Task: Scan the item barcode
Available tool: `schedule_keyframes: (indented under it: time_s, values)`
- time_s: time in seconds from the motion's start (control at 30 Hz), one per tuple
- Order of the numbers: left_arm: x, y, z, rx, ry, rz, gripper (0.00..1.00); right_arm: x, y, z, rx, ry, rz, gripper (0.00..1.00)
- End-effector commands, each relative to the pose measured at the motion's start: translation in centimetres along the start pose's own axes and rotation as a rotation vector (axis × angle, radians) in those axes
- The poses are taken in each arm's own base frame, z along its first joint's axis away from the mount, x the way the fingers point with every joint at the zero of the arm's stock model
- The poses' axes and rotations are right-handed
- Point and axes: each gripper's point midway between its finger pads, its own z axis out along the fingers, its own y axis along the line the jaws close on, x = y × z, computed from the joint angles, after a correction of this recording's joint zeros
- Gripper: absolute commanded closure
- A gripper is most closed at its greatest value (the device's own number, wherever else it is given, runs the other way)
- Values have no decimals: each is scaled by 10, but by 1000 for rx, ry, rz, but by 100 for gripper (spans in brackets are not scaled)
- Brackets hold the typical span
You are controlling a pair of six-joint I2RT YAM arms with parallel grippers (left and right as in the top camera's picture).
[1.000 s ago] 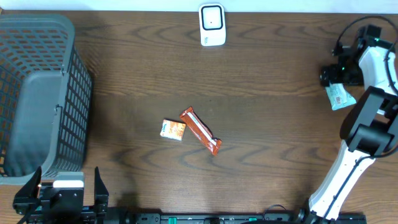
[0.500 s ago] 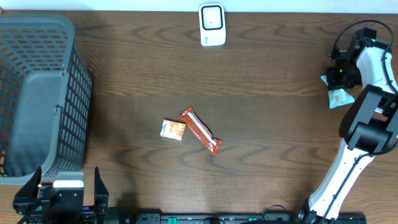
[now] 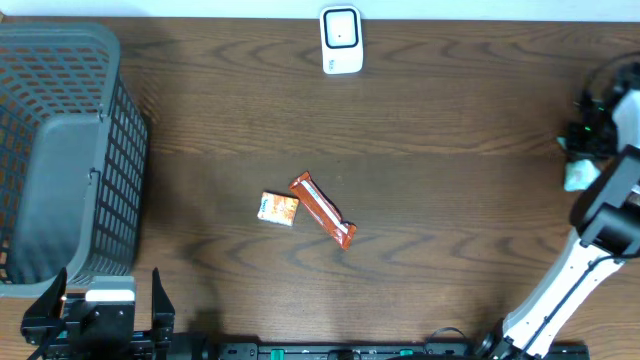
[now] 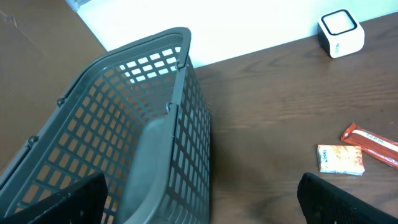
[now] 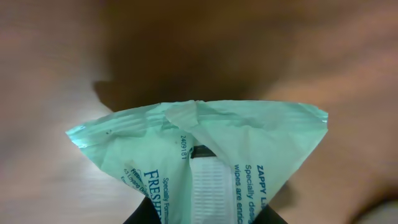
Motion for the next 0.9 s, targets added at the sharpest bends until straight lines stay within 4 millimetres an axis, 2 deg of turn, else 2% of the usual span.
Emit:
schedule_keyframes:
  time_s: [0.0,0.1,0.17,0.23,0.3,0.4,0.5,0.53,0.57,0.77,0.87]
  values:
    - [0,0,-2,0,-8,10,2,16,-42,3,37,19,132,87]
    - [0,0,-2,0,-8,10,2,24,-62,7,19,13,214,85]
    - [0,0,-2,0,-8,10,2,26,-68,8,-7,6,243,77]
    - [0,0,-2,0,-8,10,2,27,-70,9,-29,-4,270,66]
    - [0,0,-2,0,-8,10,2,23,-70,8,-47,-21,282,46]
    - [0,0,-2,0,-8,10,2,12,-67,-1,-77,-57,303,29]
    - [0,0,-2,0,-8,10,2,-5,-64,-22,-99,-109,302,12]
    - [0,0,-2,0,-8,10,2,-13,-65,-36,-95,-135,301,4]
    - [0,0,-2,0,-8,10,2,-20,-65,-48,-91,-156,298,1]
    - [0,0,-2,0,-8,10,2,-48,-57,-115,-89,-257,320,1]
    - [0,0,-2,1,-8,10,2,-59,-29,-141,-180,-303,279,1]
